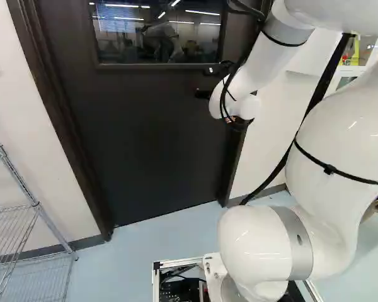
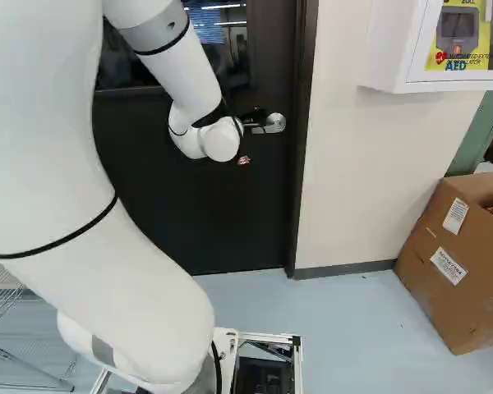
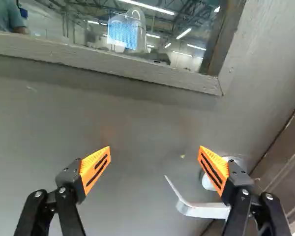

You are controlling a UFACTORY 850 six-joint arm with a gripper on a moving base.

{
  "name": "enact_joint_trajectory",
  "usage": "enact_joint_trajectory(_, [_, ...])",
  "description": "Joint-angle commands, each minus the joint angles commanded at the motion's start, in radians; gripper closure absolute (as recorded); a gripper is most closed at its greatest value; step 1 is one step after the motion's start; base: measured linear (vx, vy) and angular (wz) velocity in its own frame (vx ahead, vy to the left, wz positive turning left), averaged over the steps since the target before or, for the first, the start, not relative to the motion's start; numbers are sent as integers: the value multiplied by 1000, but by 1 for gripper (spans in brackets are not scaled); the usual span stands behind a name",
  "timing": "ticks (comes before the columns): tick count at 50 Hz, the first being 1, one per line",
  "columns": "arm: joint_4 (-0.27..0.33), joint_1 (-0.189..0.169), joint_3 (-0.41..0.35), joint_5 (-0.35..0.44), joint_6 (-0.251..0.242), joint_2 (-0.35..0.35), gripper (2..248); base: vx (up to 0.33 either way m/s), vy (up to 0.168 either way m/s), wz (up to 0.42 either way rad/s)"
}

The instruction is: Open the door and move inside

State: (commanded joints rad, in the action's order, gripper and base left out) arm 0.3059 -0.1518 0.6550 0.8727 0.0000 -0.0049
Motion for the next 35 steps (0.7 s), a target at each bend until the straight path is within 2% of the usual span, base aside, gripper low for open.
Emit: enact_joint_trajectory(35, [0, -1, -27, 0, 0, -53, 3, 0, 0, 0])
